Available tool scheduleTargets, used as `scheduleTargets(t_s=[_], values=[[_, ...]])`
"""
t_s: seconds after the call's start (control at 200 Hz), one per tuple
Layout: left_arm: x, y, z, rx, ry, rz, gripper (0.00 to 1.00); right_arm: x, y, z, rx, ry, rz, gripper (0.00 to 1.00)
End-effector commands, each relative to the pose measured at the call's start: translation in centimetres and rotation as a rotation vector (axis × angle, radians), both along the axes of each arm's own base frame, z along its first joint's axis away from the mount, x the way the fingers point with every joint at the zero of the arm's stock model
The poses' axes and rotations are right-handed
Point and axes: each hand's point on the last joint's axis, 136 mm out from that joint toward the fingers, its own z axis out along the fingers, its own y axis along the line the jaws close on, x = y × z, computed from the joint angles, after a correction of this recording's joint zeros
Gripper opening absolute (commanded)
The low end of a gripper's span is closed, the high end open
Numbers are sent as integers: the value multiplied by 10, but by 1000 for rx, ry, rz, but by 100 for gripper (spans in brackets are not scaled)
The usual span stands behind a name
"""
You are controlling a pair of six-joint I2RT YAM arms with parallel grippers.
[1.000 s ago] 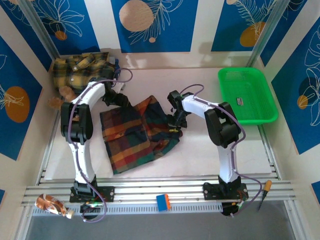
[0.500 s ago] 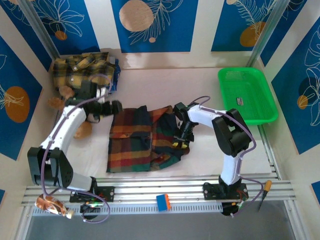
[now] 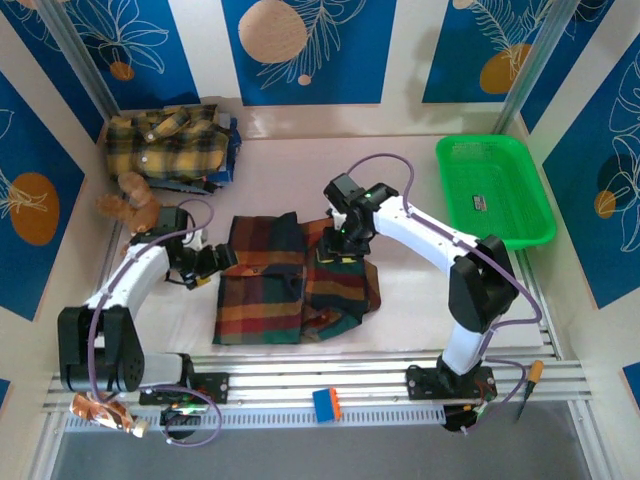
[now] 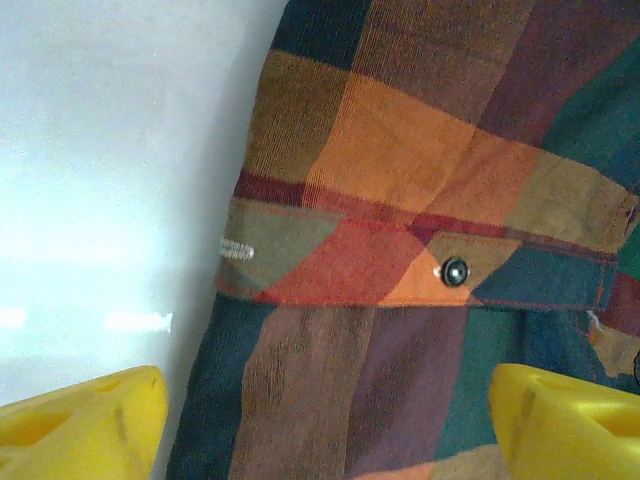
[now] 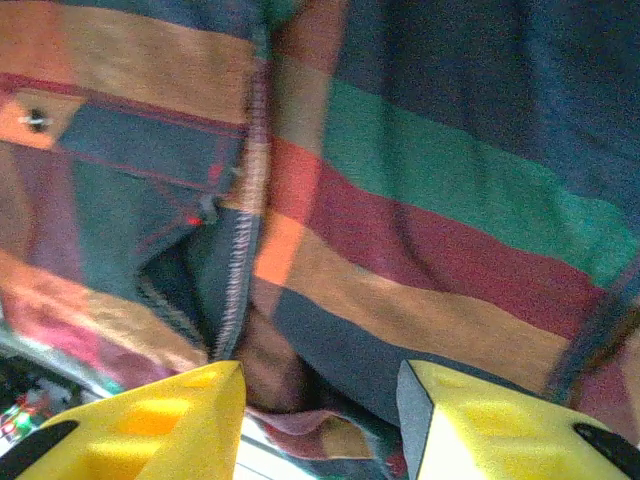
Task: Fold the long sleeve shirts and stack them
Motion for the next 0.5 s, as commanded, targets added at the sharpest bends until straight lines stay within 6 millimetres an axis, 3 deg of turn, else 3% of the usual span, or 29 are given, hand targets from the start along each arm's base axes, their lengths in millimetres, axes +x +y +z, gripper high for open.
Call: scheduleTargets(t_s=[0.0, 0.135, 0.31, 0.415, 0.49], values=[[13, -3, -9, -40, -8, -43, 81, -3, 32, -3, 83, 37, 91, 46], [23, -1, -25, -41, 2, -53, 78, 4, 57, -7, 101, 40, 133, 45], [33, -17, -32, -149, -20, -61, 72, 9, 84, -15, 141, 95, 158, 43], [32, -23, -37, -189, -27, -59, 63, 12, 92, -22, 150, 123, 157, 42], [30, -28, -41, -222, -31, -59, 52, 11, 96, -27, 158, 152, 160, 39]])
